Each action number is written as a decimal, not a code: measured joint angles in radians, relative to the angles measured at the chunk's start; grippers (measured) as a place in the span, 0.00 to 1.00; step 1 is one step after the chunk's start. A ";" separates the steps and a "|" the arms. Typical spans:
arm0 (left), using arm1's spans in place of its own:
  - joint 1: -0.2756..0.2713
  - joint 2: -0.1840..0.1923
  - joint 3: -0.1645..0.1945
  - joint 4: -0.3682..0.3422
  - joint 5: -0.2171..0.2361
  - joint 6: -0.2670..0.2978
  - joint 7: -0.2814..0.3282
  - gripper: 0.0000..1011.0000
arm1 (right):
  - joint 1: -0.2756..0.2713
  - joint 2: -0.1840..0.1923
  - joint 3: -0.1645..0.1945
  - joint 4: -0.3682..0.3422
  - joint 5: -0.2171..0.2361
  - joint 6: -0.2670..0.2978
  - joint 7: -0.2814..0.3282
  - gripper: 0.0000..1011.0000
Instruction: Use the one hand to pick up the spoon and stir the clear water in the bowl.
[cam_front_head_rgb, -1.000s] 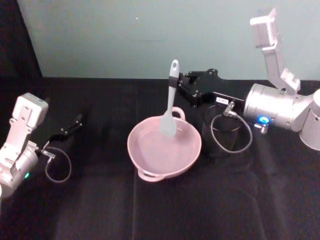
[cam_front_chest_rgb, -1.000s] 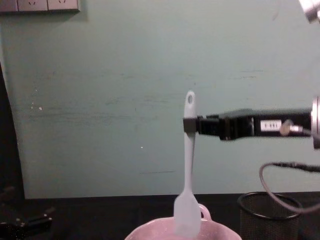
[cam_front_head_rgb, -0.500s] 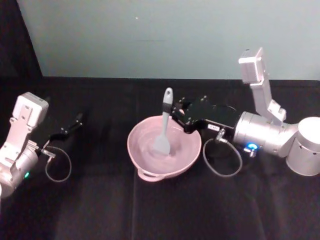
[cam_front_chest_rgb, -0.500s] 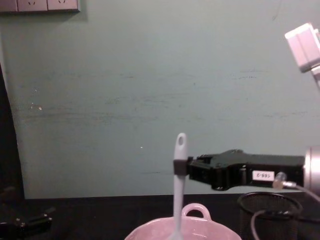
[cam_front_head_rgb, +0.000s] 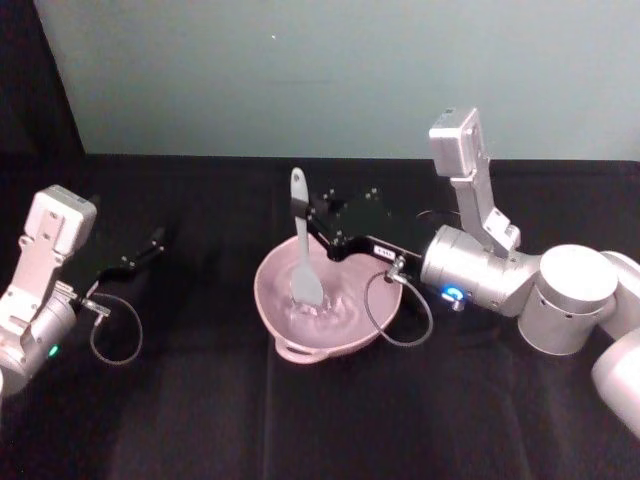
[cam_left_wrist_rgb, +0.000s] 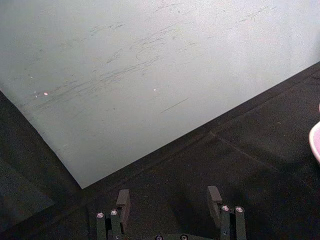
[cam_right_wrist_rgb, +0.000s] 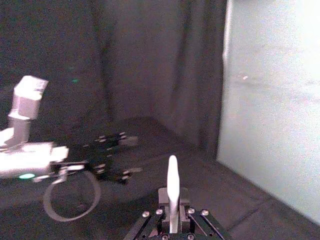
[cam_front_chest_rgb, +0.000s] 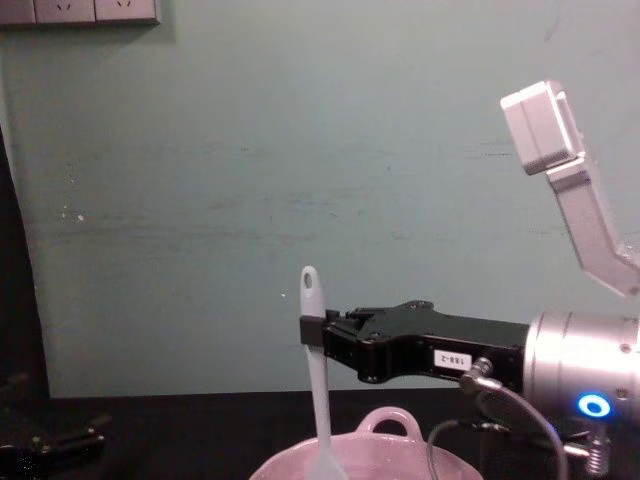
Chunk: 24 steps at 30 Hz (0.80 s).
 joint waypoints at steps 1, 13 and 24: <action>0.000 0.000 0.000 0.000 0.000 0.000 0.000 1.00 | 0.005 -0.015 0.003 0.020 -0.021 -0.023 -0.022 0.11; 0.000 0.000 0.000 0.000 0.000 0.000 0.000 1.00 | -0.002 -0.028 0.058 0.052 -0.094 -0.076 -0.113 0.11; 0.000 0.000 0.000 0.000 0.000 0.000 0.000 1.00 | -0.080 0.074 0.108 -0.114 -0.083 0.038 -0.100 0.11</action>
